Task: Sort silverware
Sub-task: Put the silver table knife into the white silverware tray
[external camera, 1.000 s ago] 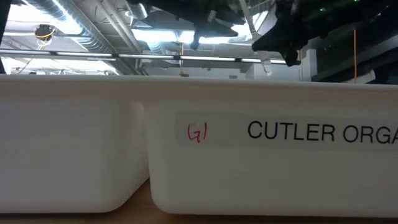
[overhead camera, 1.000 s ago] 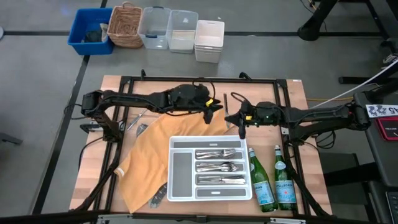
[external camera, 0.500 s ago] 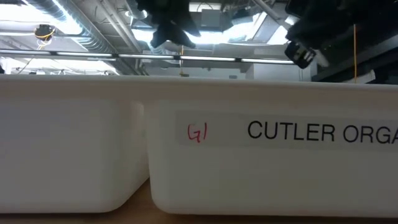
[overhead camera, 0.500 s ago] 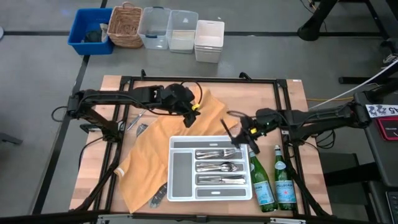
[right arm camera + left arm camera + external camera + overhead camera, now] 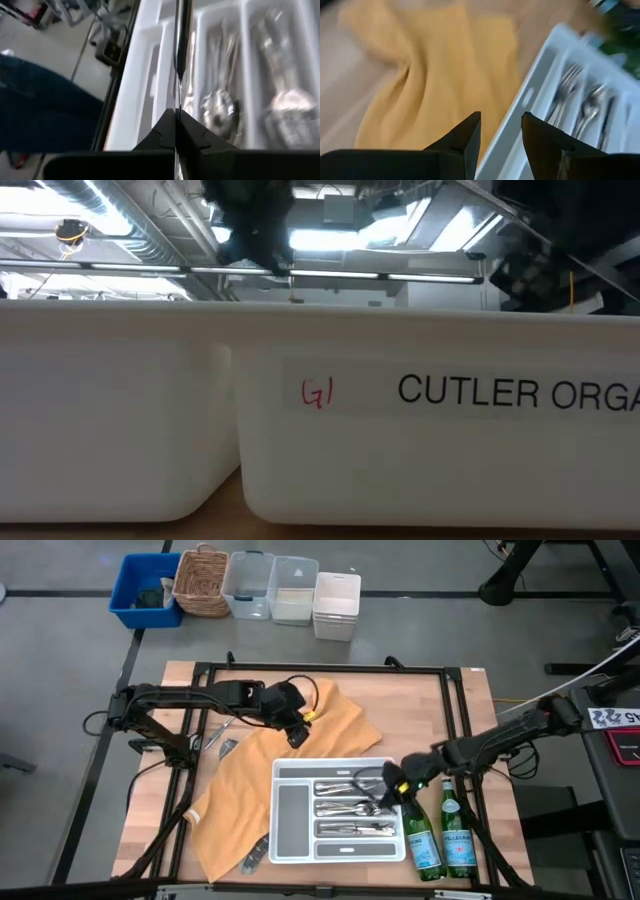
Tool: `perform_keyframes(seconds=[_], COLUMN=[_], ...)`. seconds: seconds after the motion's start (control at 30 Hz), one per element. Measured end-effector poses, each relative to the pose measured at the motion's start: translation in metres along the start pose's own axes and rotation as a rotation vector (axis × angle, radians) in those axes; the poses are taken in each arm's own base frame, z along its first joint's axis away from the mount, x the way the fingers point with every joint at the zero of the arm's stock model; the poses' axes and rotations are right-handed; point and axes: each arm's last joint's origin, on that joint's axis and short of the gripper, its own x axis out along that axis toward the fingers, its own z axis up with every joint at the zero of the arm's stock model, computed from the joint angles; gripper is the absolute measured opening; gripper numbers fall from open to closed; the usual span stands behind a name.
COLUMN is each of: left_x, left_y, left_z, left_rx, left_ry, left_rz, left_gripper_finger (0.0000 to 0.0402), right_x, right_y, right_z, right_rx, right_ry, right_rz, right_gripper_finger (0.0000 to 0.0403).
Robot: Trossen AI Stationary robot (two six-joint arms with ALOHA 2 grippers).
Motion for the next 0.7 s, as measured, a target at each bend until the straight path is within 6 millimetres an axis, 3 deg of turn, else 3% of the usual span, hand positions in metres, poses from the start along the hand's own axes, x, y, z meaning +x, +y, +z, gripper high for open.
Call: perform_keyframes(seconds=[0.3,0.7], left_x=[-0.005,-0.007], left_y=[0.006,-0.008], left_z=[-0.029,-0.038], left_rx=[-0.067,-0.009], left_ry=[0.256,0.277], left_rz=[0.141,0.115], left_gripper_finger=[0.0127,0.0127], right_x=[0.063,0.115], right_y=[0.025,0.026], right_z=[-0.02,-0.033], right_rx=[-0.011,-0.065], right_ry=[0.055,0.191], right_rz=[0.081,-0.026], right_gripper_finger=[0.0003,0.0003])
